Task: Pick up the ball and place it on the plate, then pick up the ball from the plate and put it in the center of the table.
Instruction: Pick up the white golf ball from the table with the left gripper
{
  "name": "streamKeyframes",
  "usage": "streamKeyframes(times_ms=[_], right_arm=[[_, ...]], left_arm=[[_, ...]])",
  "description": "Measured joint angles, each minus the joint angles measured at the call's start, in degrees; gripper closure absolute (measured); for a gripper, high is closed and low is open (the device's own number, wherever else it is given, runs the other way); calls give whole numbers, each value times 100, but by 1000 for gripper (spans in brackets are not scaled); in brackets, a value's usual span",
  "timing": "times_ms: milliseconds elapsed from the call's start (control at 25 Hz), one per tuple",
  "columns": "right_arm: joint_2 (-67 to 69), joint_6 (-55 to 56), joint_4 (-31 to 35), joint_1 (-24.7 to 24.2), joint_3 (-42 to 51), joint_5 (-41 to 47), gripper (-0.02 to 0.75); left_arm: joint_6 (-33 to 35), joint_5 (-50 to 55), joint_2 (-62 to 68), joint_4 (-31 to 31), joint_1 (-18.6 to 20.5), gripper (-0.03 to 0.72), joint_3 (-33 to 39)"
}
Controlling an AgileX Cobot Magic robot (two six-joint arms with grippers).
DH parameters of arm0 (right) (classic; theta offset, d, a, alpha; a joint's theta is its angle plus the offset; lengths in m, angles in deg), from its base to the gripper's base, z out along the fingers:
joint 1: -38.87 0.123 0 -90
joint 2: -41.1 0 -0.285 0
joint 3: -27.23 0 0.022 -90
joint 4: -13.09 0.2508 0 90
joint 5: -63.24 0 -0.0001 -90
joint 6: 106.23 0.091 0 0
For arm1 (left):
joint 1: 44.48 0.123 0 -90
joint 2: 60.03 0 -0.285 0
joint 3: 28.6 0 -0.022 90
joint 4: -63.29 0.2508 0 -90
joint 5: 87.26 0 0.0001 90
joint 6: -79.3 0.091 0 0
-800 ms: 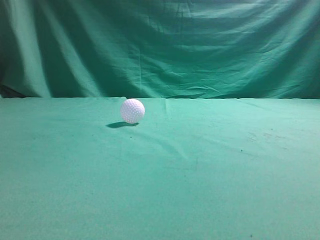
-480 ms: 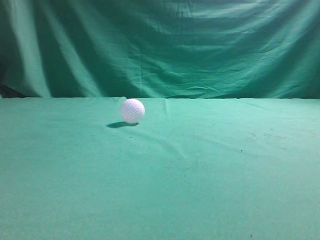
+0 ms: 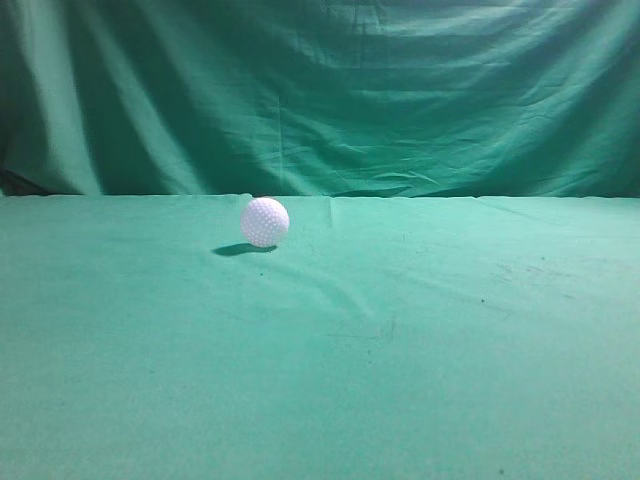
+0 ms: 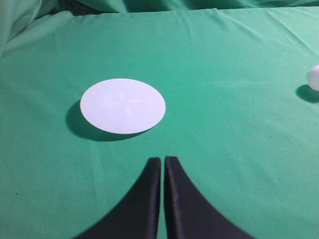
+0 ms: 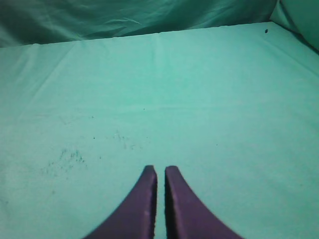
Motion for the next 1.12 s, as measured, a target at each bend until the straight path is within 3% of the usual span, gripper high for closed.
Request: streamKeyframes(times_ms=[320, 640, 760, 920, 1120], right_arm=[[0, 0, 0, 0, 0, 0, 689], [0, 0, 0, 0, 0, 0, 689], [0, 0, 0, 0, 0, 0, 689], [0, 0, 0, 0, 0, 0, 689], [0, 0, 0, 0, 0, 0, 689]], left_arm=[[0, -176, 0, -194, 0, 688, 0], [56, -2057, 0, -1870, 0, 688, 0], [-137, -2600, 0, -2149, -9, 688, 0], [-427, -1447, 200, -2096, -9, 688, -562], [456, -710, 1320, -2119, -22, 688, -1648]])
